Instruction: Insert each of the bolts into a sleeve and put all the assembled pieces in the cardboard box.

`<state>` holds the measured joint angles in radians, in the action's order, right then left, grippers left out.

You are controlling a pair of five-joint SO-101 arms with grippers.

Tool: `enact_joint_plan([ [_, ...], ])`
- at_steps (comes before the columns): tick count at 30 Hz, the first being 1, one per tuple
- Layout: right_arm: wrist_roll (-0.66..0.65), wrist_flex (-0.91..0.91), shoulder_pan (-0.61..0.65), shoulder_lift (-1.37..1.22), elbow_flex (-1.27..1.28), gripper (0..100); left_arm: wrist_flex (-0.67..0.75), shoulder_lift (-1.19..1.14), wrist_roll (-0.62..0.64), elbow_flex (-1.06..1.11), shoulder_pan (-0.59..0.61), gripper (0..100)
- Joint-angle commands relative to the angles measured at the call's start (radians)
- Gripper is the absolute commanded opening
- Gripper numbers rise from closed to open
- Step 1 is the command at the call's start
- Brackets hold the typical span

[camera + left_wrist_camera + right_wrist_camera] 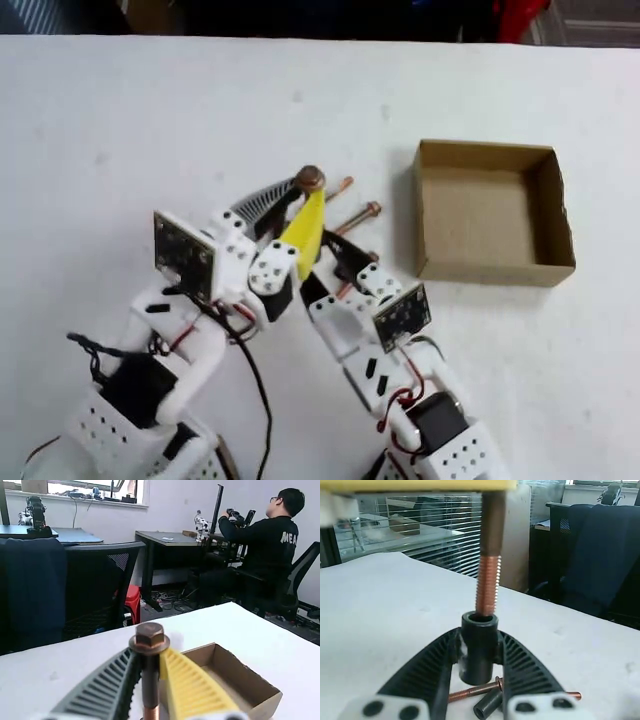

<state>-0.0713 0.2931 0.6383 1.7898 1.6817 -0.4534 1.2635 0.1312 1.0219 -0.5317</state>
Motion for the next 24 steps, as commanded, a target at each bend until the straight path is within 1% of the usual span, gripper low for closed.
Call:
enact_joint_plan([
  [1,0.006,-0.030,0.005,0.010,0.009,1.7,0.031,0.025,-0.006,-0.015,-0.015,2],
  [8,0.006,-0.027,0.004,0.010,0.009,1.7,0.037,0.027,-0.011,0.028,-0.008,2],
  [20,0.006,-0.025,0.001,0.010,0.009,1.7,0.038,0.027,-0.012,0.026,-0.005,2],
  [24,0.006,-0.025,0.001,0.010,0.009,1.7,0.074,0.027,-0.012,0.031,-0.005,2],
])
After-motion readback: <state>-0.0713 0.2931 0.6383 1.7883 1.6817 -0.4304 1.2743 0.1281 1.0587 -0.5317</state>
